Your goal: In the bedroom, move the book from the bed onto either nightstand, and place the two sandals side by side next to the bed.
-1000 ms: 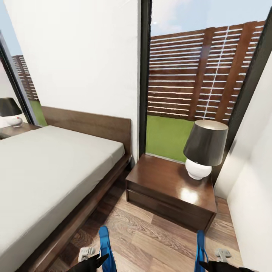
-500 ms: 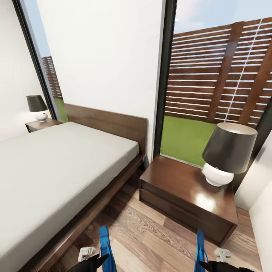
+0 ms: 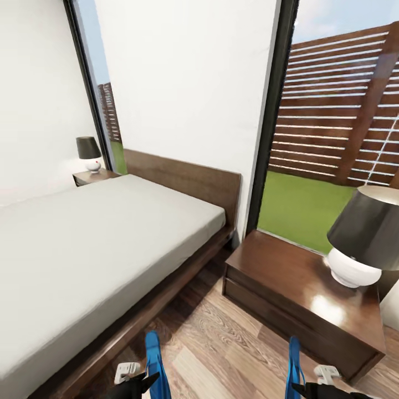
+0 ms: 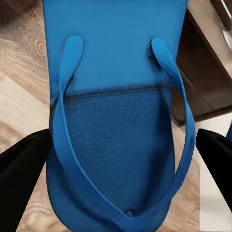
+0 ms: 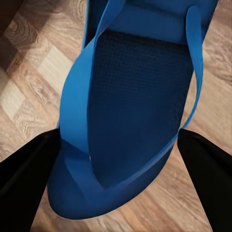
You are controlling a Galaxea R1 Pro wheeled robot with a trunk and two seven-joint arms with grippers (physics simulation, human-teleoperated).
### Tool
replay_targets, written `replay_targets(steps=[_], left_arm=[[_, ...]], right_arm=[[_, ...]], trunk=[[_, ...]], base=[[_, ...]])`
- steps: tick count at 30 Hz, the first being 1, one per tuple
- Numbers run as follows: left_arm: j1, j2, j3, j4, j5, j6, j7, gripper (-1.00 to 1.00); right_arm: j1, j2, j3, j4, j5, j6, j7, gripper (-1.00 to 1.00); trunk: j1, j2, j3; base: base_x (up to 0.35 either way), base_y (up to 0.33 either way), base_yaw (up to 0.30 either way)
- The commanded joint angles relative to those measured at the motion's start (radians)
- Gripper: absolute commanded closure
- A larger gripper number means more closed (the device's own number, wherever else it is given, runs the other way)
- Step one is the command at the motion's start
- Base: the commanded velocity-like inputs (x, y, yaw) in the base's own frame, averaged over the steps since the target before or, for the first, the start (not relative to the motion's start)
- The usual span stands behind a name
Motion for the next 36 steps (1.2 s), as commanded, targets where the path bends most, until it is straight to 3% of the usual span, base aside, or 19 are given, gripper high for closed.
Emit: replay_targets(steps=[1, 12, 36], left_arm=[[-0.001, 0.000, -0.003, 0.001, 0.005, -0.004, -0.002, 1.00], [-0.001, 0.000, -0.003, 0.001, 0.005, -0.004, -0.002, 1.00], [-0.001, 0.000, -0.004, 0.001, 0.005, -0.004, -0.001, 1.00]], right_arm=[[0.000, 0.000, -0.005, 0.000, -0.005, 0.005, 0.005, 1.00], [0.000, -0.001, -0.004, 0.000, -0.005, 0.005, 0.005, 1.00], [0.000, -0.001, -0.005, 0.000, -0.005, 0.005, 0.005, 1.00]], trunk=[[0.000, 0.000, -0.001], [0.000, 0.000, -0.005], [0.000, 0.000, -0.013]], base=[[0.000, 0.000, 0.277], [-0.010, 0.000, 0.277], [-0.141, 0.000, 0.277]])
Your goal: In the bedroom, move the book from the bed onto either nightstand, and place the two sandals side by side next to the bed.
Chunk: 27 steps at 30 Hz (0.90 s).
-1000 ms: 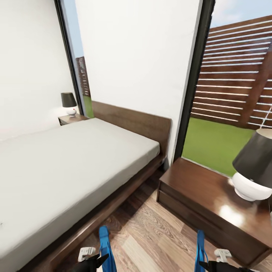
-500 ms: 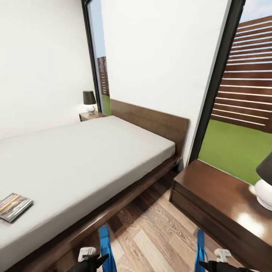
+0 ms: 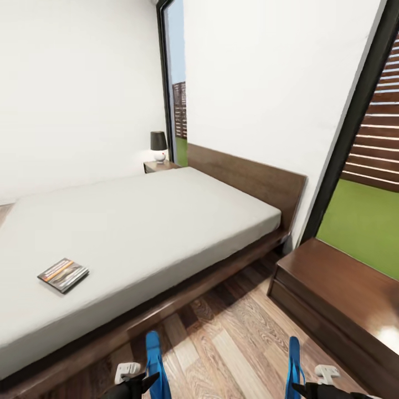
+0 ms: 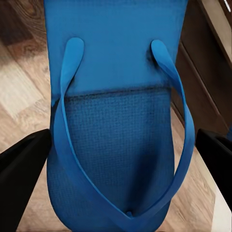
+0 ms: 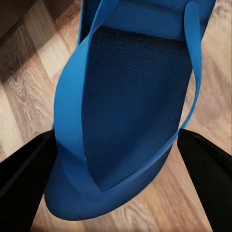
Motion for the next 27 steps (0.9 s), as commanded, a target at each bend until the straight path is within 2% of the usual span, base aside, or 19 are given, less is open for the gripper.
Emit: replay_targets(steps=[1, 27], left_arm=[[-0.001, 0.000, -0.001, 0.001, 0.005, -0.004, -0.002, 1.00], [-0.001, 0.000, -0.001, 0.001, 0.005, -0.004, -0.002, 1.00]], right_arm=[[0.000, 0.000, -0.004, 0.000, -0.004, 0.005, 0.005, 1.00], [0.000, 0.000, -0.004, 0.000, -0.004, 0.005, 0.005, 1.00]], trunk=[[0.000, 0.000, -0.001], [0.000, 0.000, -0.010]], base=[[-0.031, 0.000, 0.277], [-0.002, 0.000, 0.277]])
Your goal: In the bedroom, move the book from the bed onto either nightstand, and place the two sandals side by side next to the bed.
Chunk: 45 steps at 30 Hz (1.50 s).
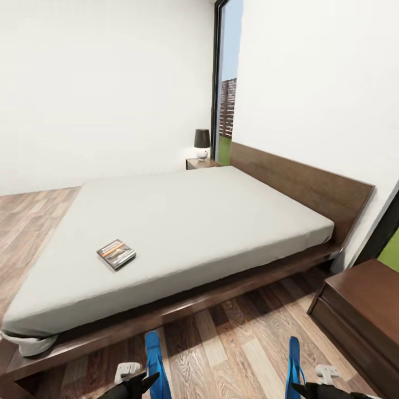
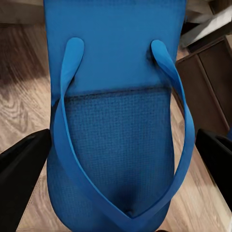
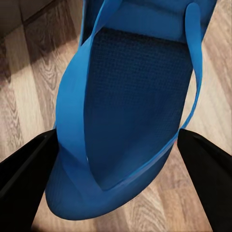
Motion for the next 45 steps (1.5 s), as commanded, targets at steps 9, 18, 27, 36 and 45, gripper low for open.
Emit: replay_targets(steps=[9, 18, 27, 36, 45], left_arm=[[-0.001, 0.000, -0.003, 0.001, 0.005, -0.004, -0.003, 1.00], [-0.001, 0.000, -0.003, 0.001, 0.005, -0.004, -0.003, 1.00], [-0.001, 0.000, -0.003, 0.001, 0.005, -0.004, -0.003, 1.00], [-0.001, 0.000, -0.003, 0.001, 0.005, -0.004, -0.003, 1.00], [-0.001, 0.000, -0.003, 0.001, 0.005, -0.004, -0.003, 1.00]], right_arm=[[0.000, -0.001, -0.004, 0.000, -0.004, 0.005, 0.004, 1.00], [0.000, -0.001, -0.004, 0.000, -0.004, 0.005, 0.004, 1.00], [0.000, 0.000, -0.005, 0.000, -0.004, 0.005, 0.005, 1.00], [0.000, -0.001, -0.005, 0.000, -0.004, 0.005, 0.005, 1.00], [0.000, -0.001, -0.005, 0.000, -0.004, 0.005, 0.005, 1.00]], trunk=[[0.000, 0.000, -0.004], [0.000, 0.000, -0.007], [0.000, 0.000, -0.010], [0.000, 0.000, -0.013], [0.000, 0.000, -0.016]], base=[[0.000, 0.000, 0.277], [0.000, 0.000, 0.277], [0.000, 0.000, 0.277], [0.000, 0.000, 0.277], [0.000, 0.000, 0.277]])
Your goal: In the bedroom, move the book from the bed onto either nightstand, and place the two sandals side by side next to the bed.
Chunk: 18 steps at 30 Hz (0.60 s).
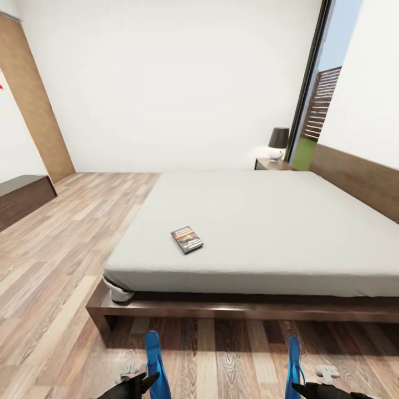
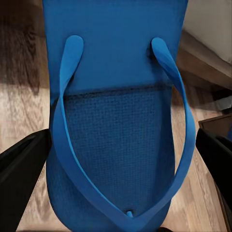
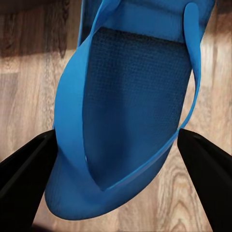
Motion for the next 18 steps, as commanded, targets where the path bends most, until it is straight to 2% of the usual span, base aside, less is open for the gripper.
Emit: replay_targets(steps=[1, 9, 18], left_arm=[[-0.001, 0.000, -0.003, 0.001, 0.005, -0.004, -0.002, 1.00], [-0.001, 0.000, -0.003, 0.001, 0.005, -0.004, -0.002, 1.00], [-0.001, 0.000, -0.003, 0.001, 0.005, -0.004, -0.003, 1.00]], right_arm=[[0.000, 0.000, -0.004, 0.000, -0.004, 0.005, 0.005, 1.00], [0.000, 0.000, -0.004, 0.000, -0.004, 0.005, 0.005, 1.00], [0.000, 0.000, -0.004, 0.000, -0.005, 0.006, 0.005, 1.00]], trunk=[[0.000, 0.000, -0.001], [0.000, 0.000, -0.004], [0.000, 0.000, -0.004]], base=[[0.000, 0.000, 0.277], [0.000, 0.000, 0.256], [0.000, 0.000, 0.032]])
